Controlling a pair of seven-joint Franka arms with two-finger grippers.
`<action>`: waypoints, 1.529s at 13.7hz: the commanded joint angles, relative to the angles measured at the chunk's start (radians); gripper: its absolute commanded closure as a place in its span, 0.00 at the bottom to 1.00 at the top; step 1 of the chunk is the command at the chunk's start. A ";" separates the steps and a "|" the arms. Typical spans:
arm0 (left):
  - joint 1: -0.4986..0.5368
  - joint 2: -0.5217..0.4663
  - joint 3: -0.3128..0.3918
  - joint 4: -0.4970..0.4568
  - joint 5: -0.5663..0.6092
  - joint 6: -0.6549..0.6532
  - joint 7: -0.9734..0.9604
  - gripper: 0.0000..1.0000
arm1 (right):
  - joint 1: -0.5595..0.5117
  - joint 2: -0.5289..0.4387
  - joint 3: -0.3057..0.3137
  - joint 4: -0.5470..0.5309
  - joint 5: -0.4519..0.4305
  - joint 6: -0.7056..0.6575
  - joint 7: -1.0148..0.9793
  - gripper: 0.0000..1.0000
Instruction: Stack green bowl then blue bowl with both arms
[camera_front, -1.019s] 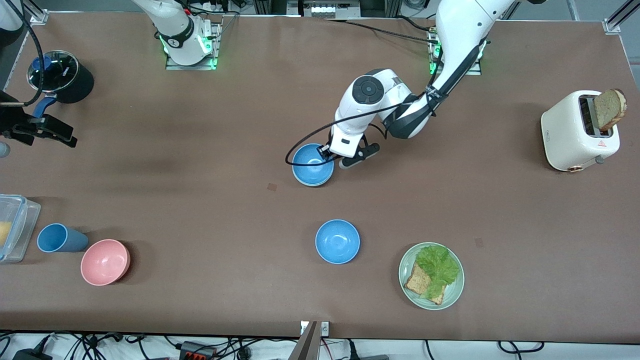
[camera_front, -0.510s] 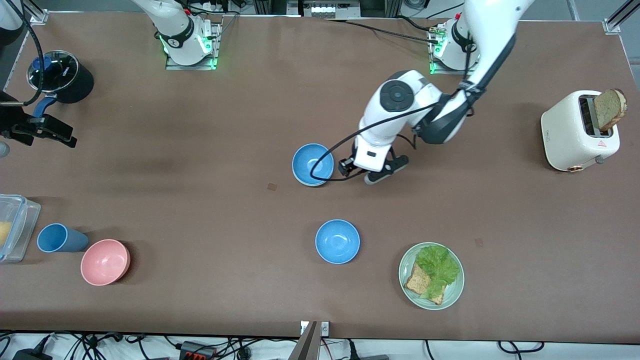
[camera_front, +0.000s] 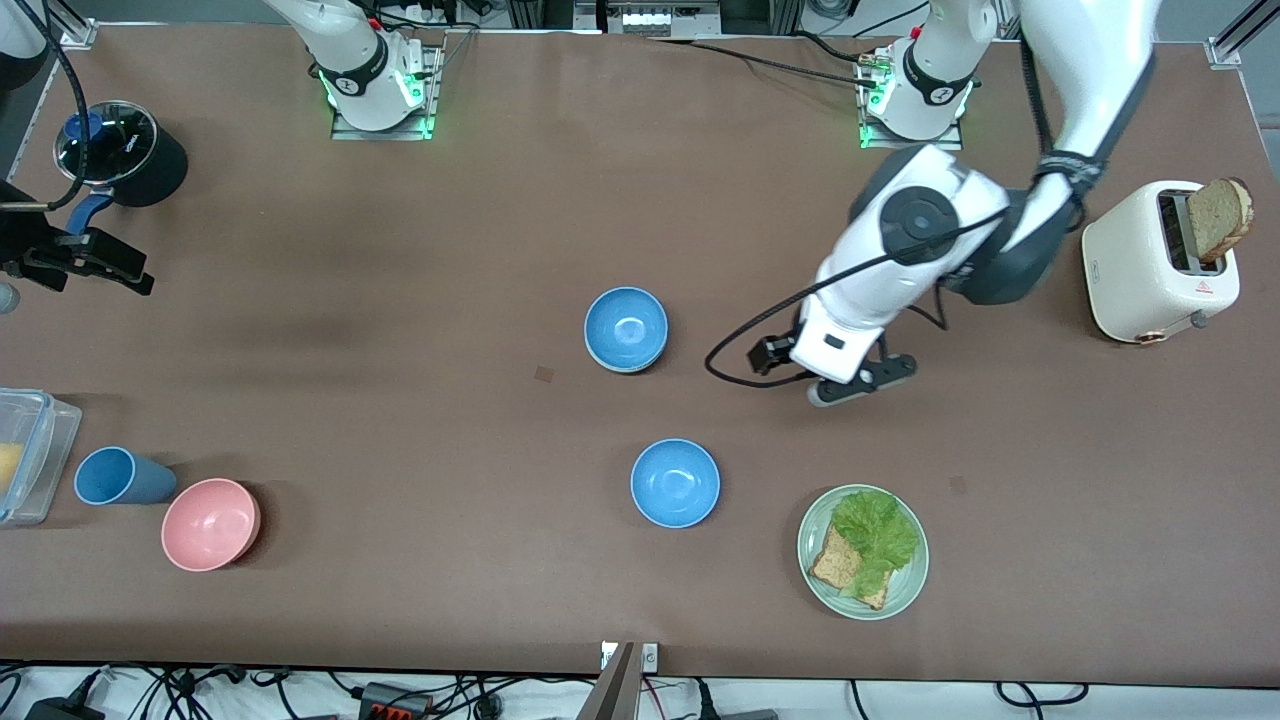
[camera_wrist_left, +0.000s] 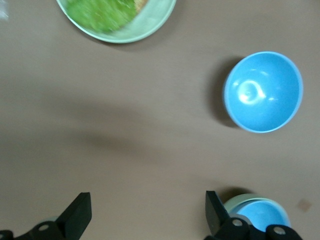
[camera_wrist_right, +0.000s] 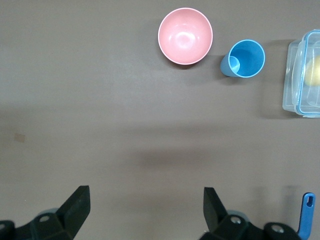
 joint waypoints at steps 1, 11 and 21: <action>0.118 -0.045 -0.038 0.071 0.011 -0.203 0.217 0.00 | 0.003 -0.030 0.002 -0.027 -0.006 0.005 -0.010 0.00; 0.662 -0.164 -0.386 0.052 0.010 -0.388 0.535 0.00 | 0.003 -0.030 0.002 -0.027 -0.007 0.008 -0.011 0.00; 0.565 -0.203 -0.279 0.067 0.007 -0.397 0.581 0.00 | 0.003 -0.030 0.002 -0.027 -0.003 0.003 -0.011 0.00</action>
